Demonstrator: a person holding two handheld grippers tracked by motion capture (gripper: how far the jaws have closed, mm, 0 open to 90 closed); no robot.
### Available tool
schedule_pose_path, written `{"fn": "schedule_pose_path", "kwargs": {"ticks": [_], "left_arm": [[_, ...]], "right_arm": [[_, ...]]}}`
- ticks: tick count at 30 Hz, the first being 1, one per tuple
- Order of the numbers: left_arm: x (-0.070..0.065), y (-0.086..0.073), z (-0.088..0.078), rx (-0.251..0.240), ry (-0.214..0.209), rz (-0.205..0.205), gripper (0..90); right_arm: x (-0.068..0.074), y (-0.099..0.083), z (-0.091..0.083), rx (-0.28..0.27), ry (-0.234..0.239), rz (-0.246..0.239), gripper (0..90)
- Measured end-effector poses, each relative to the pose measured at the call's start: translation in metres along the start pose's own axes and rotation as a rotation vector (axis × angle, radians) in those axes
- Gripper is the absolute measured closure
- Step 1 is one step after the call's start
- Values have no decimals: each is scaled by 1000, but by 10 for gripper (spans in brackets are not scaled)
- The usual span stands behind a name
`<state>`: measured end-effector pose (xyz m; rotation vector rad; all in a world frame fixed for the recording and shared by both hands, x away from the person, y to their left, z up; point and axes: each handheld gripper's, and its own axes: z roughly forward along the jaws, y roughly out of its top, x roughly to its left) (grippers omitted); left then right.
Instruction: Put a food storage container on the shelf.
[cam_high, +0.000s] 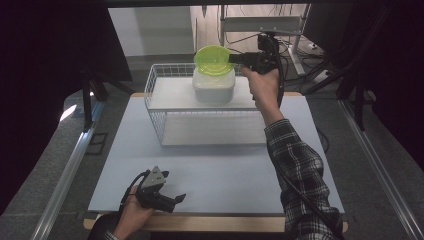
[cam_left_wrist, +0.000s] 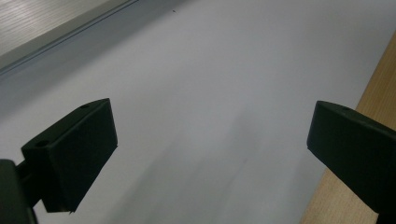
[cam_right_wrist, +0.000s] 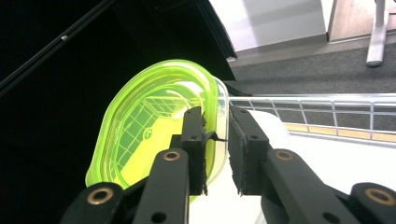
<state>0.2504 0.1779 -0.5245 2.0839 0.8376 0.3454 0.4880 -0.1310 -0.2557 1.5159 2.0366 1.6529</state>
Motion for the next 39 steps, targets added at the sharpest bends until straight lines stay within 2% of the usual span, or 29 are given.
{"fn": "schedule_pose_path", "kwargs": {"ticks": [9, 17, 22, 25, 30, 34, 39], "left_arm": [[0, 0, 1, 3, -3, 1, 14], [-1, 0, 1, 4, -3, 2, 14], [-1, 0, 1, 5, -3, 2, 14], [-1, 0, 1, 4, -4, 2, 14], [-1, 0, 1, 2, -4, 1, 14], [-1, 0, 1, 3, -4, -1, 14], [-1, 0, 1, 3, -2, 2, 14]], "right_arm": [[-2, 0, 2, -7, -22, 16, 716], [0, 0, 2, -15, -13, 9, 655], [-1, 1, 0, -31, 7, 0, 513], [-1, 1, 0, -36, 26, -29, 388], [-2, -2, -2, -20, 54, -73, 262], [-4, -6, -4, -11, 80, -95, 209], [-5, -14, -8, -3, 91, -128, 161]]}}
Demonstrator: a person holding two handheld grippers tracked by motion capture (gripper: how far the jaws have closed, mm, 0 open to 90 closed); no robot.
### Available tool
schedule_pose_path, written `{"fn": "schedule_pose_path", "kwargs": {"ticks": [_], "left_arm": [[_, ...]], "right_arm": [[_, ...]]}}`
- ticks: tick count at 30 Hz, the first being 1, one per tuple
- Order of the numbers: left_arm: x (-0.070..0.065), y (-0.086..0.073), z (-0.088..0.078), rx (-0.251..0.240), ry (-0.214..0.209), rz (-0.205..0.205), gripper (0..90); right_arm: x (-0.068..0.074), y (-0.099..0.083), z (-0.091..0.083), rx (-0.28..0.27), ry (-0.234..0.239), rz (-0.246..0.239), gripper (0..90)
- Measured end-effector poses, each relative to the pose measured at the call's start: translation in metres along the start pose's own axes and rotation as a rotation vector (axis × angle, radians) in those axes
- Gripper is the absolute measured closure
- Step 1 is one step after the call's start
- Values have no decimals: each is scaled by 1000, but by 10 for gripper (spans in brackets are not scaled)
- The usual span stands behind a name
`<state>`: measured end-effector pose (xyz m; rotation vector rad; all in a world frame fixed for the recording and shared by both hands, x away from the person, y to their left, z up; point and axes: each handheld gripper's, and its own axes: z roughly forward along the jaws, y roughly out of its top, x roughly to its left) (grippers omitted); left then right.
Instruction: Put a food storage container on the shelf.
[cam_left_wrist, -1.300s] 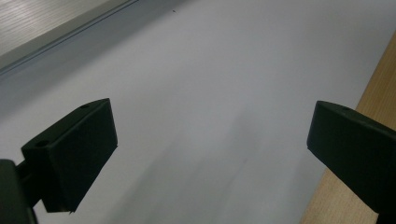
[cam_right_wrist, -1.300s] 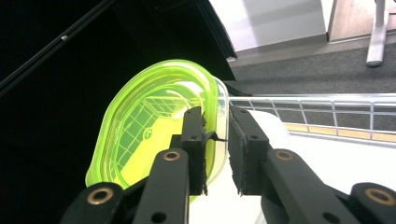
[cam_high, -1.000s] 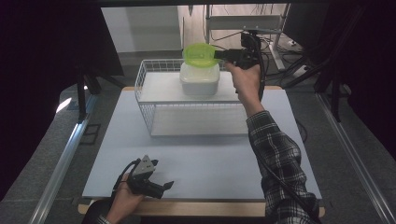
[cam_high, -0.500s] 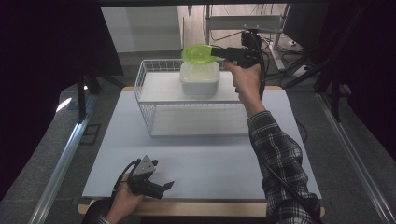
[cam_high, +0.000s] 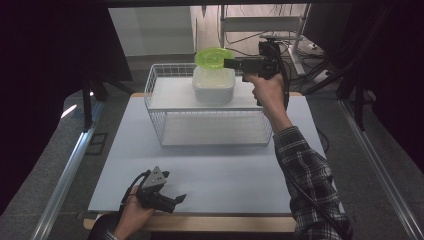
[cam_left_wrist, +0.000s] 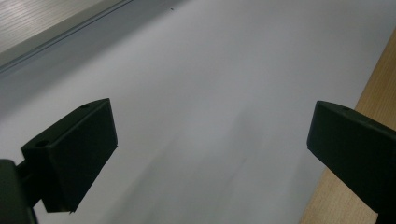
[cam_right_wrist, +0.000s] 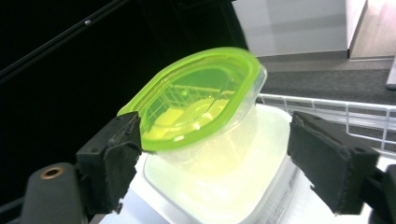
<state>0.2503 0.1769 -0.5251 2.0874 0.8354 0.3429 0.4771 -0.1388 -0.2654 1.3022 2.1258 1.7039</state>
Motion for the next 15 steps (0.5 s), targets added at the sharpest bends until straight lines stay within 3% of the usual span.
{"fn": "schedule_pose_path", "kwargs": {"ticks": [15], "left_arm": [[0, 0, 0, 4, -2, -1, 14]], "right_arm": [[5, -20, -13, 31, -17, -92, 107]]}}
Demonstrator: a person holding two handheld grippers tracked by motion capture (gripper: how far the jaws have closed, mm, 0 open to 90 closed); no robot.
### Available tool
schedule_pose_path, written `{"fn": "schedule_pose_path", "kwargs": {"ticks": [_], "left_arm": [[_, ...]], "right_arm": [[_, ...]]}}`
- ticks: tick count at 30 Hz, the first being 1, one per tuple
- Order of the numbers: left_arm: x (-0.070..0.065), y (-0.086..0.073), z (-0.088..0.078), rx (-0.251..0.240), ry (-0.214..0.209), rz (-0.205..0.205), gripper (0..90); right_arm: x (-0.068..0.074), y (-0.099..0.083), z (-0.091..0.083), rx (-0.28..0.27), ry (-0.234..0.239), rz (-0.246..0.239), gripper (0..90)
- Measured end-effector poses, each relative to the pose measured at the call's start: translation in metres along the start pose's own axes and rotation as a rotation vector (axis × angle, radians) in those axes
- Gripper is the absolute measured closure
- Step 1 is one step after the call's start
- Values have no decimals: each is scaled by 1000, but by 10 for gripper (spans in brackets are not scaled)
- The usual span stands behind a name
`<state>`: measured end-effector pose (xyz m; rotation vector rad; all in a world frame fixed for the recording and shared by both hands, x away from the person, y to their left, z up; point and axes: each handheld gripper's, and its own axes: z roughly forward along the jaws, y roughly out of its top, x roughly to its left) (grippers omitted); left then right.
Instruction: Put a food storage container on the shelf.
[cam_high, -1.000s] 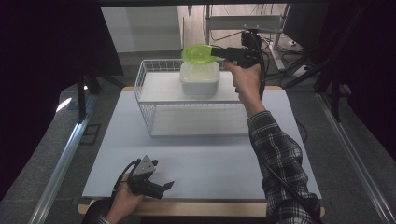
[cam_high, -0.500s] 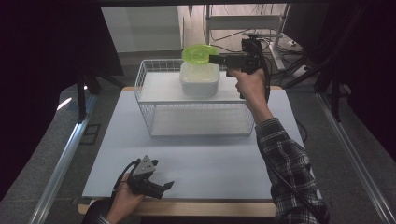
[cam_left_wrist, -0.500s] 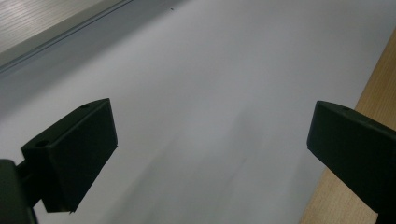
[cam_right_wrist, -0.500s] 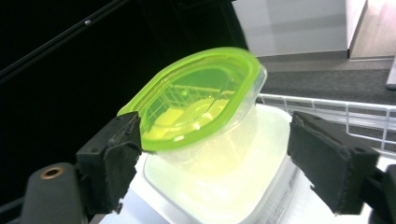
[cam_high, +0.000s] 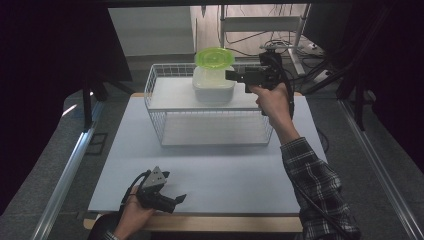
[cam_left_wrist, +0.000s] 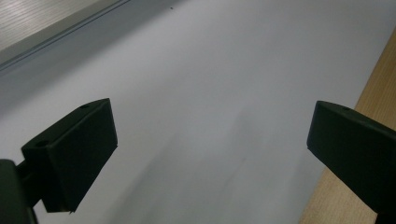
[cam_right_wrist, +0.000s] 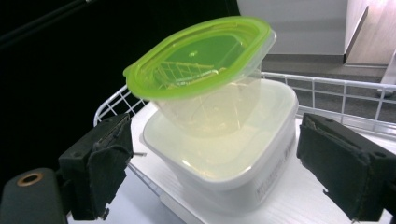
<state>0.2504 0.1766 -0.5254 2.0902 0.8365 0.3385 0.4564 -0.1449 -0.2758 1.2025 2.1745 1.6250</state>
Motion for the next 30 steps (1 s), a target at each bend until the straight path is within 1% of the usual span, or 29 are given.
{"fn": "schedule_pose_path", "kwargs": {"ticks": [5, 10, 13, 18, 30], "left_arm": [[0, 0, 0, 1, -1, 0, 14], [0, 0, 1, 0, -1, -1, 14], [0, 0, 1, 0, -2, -1, 14], [0, 0, 1, 0, -5, -1, 14], [0, 0, 1, -2, -5, -2, 14]], "right_arm": [[1, -7, -3, 13, -15, -39, 98], [1, -15, -4, 18, -17, -65, 88], [1, -21, -5, 24, -22, -88, 83], [3, -29, -6, 30, -22, -111, 76], [6, -53, -8, 54, 0, -144, 64]]}}
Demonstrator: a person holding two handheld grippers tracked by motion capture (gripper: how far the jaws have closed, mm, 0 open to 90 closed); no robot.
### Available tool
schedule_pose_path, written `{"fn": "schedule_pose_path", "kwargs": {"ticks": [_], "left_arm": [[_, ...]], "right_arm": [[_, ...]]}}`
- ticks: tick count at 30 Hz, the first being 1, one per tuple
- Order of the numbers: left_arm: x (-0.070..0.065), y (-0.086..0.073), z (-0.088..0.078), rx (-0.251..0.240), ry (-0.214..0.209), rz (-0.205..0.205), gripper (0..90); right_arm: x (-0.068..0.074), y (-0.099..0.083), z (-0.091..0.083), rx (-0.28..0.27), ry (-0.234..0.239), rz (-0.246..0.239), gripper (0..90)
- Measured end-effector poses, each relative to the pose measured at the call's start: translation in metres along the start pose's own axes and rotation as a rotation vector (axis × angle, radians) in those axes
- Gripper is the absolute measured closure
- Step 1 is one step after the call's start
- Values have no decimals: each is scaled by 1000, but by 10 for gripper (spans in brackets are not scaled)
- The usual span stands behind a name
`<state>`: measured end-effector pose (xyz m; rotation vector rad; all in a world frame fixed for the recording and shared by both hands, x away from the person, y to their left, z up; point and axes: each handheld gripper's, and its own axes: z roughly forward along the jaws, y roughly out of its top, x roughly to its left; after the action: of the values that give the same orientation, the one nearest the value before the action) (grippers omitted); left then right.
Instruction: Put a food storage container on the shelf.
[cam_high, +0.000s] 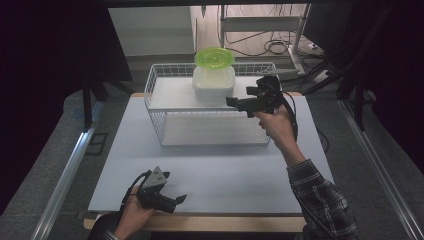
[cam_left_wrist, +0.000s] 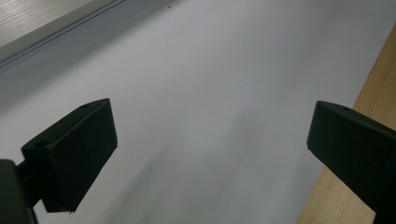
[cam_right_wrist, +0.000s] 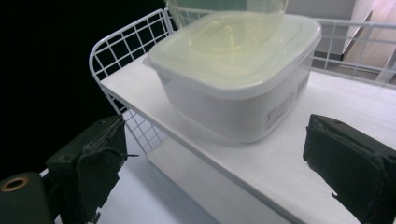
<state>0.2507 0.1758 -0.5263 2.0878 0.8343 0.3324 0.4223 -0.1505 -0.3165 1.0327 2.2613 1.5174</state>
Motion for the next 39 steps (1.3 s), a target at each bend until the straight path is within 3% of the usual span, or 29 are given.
{"fn": "schedule_pose_path", "kwargs": {"ticks": [18, 32, 39], "left_arm": [[0, 0, 0, 5, 0, 2, 14], [0, 0, 0, 5, -1, 1, 14], [-1, 0, 0, 5, -1, 3, 14]], "right_arm": [[6, -46, -6, -1, 29, -6, 52], [8, -93, -12, 5, -5, -49, 32], [8, -114, -13, 36, -24, -56, 14]]}}
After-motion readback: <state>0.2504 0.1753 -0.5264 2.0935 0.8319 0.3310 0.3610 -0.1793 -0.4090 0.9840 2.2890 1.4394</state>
